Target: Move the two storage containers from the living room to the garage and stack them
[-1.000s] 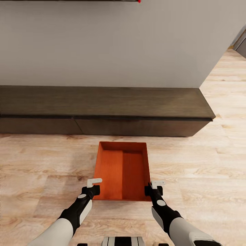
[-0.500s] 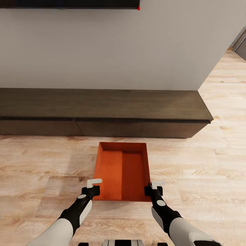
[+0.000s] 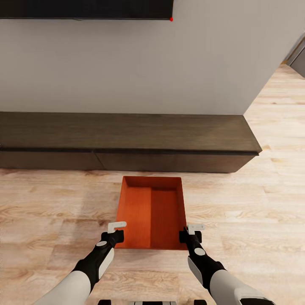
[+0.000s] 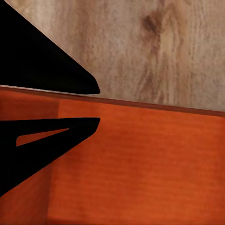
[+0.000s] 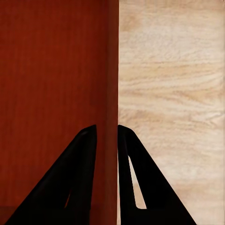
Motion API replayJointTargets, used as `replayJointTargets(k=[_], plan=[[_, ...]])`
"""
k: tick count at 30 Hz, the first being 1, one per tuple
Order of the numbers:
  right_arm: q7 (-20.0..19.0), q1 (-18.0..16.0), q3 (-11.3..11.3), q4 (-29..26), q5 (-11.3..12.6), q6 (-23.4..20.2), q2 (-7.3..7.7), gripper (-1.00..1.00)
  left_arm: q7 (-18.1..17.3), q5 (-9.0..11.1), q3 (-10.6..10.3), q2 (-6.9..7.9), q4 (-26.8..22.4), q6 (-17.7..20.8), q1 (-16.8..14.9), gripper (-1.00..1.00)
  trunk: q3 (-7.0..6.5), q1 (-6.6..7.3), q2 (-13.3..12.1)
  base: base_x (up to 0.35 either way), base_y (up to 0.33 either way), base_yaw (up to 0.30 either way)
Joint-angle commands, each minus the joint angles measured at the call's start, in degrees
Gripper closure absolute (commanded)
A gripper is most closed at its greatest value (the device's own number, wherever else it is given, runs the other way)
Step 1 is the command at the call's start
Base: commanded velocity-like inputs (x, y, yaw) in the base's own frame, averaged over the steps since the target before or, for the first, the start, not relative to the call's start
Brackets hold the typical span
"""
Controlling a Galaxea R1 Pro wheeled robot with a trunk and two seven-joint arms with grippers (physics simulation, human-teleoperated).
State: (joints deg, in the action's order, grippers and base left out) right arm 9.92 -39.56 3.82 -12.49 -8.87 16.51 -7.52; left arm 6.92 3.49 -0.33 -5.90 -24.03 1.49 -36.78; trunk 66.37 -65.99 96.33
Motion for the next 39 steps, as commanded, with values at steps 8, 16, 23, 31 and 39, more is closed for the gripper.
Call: replayJointTargets(k=[8,16,23,31,39], plan=[[0.01,-0.08,1.72,-0.16,-1.23,0.48,-0.46,1.0,0.55,0.47,0.19,0.01,0.12,0.18,0.04,1.0,-1.42,1.77,-3.21,0.0,0.0,0.0],[0.01,-0.08,1.8,-0.16,-1.24,0.54,-0.48,1.0,0.55,0.55,0.16,0.01,0.27,0.21,0.04,1.0,-2.85,3.52,-6.42,0.0,0.0,0.0],[0.01,-0.08,1.89,-0.16,-1.24,0.54,-0.48,1.0,0.55,0.55,0.16,0.07,0.3,0.26,0.04,1.0,-4.11,5.06,-9.23,0.0,0.0,0.0],[0.01,-0.08,1.96,-0.16,-1.21,0.54,-0.48,1.0,0.55,0.55,0.16,0.06,0.3,0.25,0.04,1.0,-5.55,6.82,-12.44,0.0,0.0,0.0],[0.01,-0.08,1.98,-0.16,-1.24,0.54,-0.48,1.0,0.55,0.55,0.16,0.04,0.3,0.24,0.04,1.0,-6.98,8.58,-15.64,0.0,0.0,0.0]])
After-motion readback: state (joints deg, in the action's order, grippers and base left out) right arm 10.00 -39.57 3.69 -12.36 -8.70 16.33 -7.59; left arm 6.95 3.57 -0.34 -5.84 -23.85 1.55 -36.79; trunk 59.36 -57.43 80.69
